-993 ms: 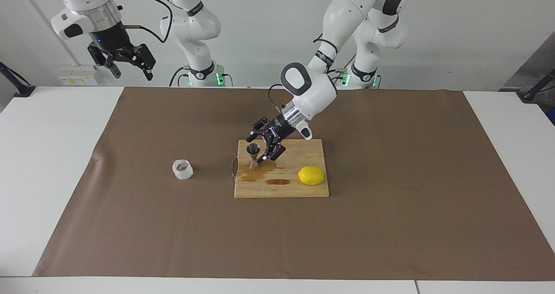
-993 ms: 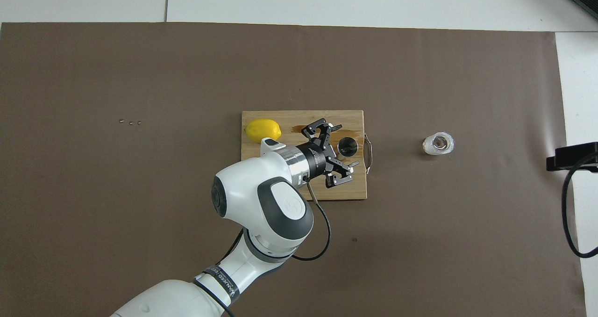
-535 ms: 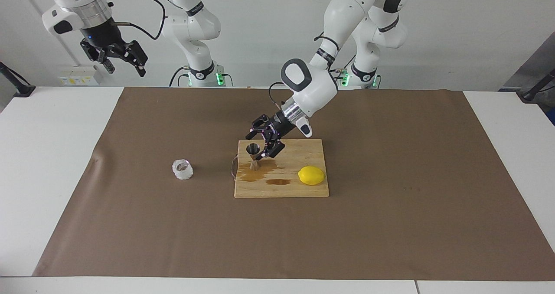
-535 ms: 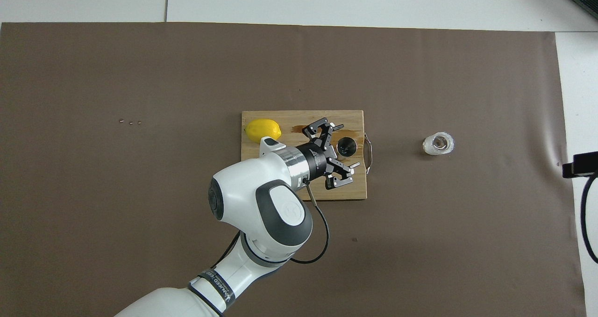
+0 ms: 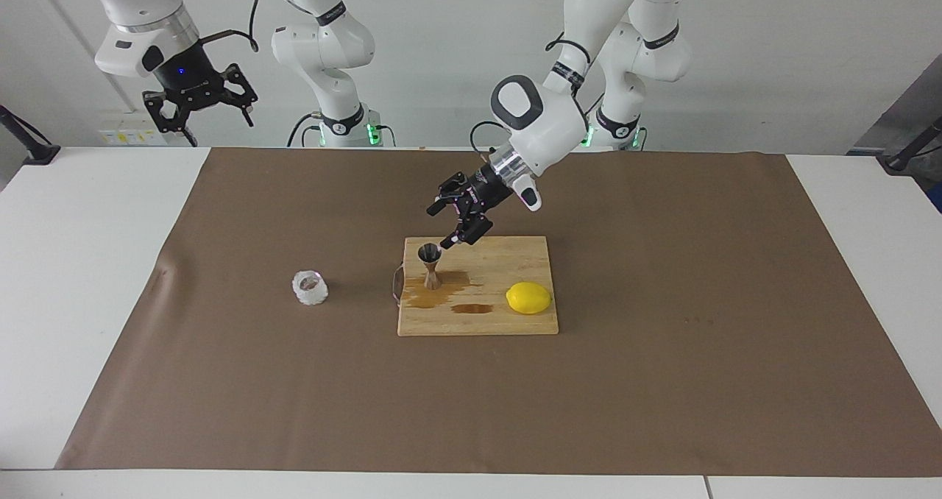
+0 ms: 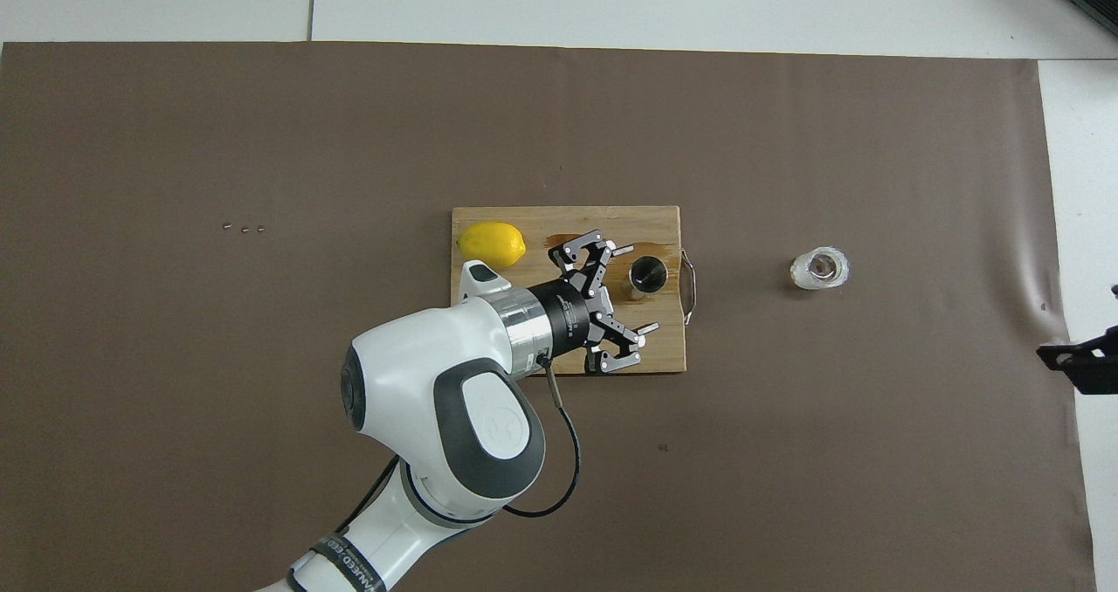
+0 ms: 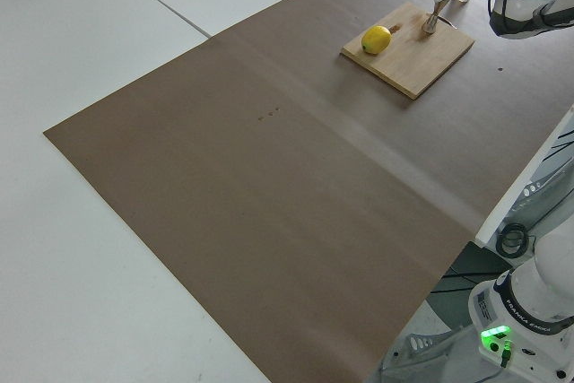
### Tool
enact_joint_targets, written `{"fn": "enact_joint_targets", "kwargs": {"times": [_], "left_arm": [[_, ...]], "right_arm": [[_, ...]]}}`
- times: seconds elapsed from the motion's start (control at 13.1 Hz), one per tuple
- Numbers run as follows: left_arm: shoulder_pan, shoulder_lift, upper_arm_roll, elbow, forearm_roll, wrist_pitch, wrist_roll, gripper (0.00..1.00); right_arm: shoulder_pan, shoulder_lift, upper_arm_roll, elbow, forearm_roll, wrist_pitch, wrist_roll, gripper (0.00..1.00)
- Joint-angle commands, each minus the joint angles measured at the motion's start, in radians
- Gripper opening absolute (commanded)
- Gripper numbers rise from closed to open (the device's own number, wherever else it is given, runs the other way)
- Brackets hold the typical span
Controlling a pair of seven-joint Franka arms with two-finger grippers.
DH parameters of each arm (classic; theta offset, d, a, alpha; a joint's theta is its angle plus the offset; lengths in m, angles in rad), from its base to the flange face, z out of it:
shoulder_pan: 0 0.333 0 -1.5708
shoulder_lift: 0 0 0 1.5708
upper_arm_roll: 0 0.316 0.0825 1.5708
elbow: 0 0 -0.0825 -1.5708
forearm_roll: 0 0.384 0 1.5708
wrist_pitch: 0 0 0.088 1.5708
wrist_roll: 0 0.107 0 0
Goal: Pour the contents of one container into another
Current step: 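Withdraw the left gripper while the right gripper reaches the white cup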
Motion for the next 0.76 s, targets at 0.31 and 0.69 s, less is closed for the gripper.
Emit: {"fn": "enact_joint_targets", "kwargs": {"times": [0.31,0.69], "left_arm": [[0.24,-0.096,0.005,-0.032,0.587,-0.458,-0.105,1.0],[0.297,-0.105,0.008,0.041,0.992,-0.659,-0.126,1.0]], "right_arm": [[-0.094,0.142,0.002,-0.131,0.005,0.275,-0.581,1.0],[-0.154,0.377,0.004,-0.124,0.379,0.418,-0.845,1.0]]}}
